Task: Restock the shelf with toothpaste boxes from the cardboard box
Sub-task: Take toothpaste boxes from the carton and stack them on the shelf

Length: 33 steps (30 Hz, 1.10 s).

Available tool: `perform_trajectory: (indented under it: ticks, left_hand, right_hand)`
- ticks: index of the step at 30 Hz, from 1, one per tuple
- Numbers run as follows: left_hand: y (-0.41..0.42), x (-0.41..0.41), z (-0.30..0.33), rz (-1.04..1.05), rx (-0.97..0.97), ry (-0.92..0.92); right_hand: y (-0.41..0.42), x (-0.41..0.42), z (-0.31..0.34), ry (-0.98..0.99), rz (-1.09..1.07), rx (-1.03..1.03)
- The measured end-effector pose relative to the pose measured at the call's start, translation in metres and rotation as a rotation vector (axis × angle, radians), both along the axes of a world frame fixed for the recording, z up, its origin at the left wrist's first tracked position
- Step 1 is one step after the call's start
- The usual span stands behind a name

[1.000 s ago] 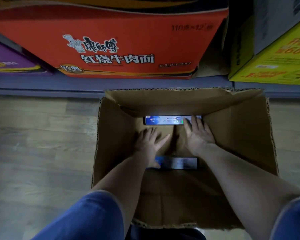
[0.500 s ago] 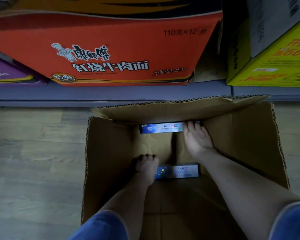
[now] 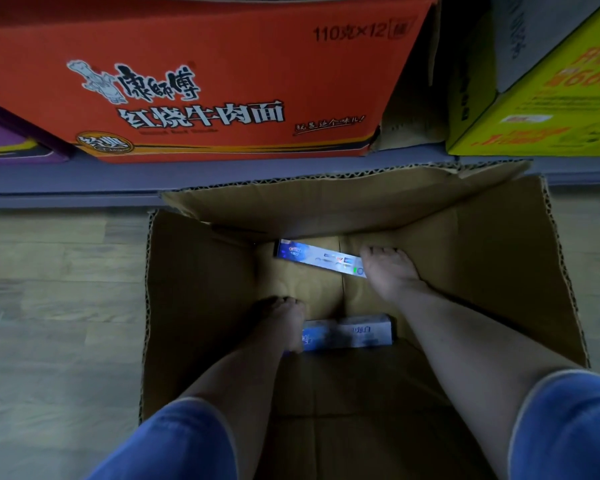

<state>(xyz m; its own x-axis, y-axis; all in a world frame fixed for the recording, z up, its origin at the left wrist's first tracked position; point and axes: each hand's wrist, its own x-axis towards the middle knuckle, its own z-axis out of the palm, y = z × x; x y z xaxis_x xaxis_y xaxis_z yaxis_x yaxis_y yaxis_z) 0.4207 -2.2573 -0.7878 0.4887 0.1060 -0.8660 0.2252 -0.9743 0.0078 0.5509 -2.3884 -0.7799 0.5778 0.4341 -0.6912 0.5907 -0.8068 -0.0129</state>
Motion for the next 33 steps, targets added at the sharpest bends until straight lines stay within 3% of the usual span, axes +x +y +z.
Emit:
perform_trajectory:
  ticks: [5,10,17,22,33]
  left_hand:
    - [0.001,0.001,0.003,0.019,-0.156,-0.031]
    - [-0.007,-0.003,0.013,0.180,-0.237,-0.103]
    - [-0.003,0.011,0.047,0.016,-0.047,-0.114]
    - [0.009,0.018,0.103,0.069,0.011,-0.187]
    - [0.024,0.007,0.269,0.105,-0.006,-0.444]
  right_hand:
    - [-0.002,0.002,0.000,0.069,0.029,0.013]
    - [-0.001,-0.002,0.008,0.124,-0.099,0.099]
    - [0.005,-0.011,0.041,0.131,-0.162,0.129]
    - [0.009,-0.009,0.098,0.098,-0.257,0.187]
    - [0.011,-0.006,0.268,0.021,-0.225,0.228]
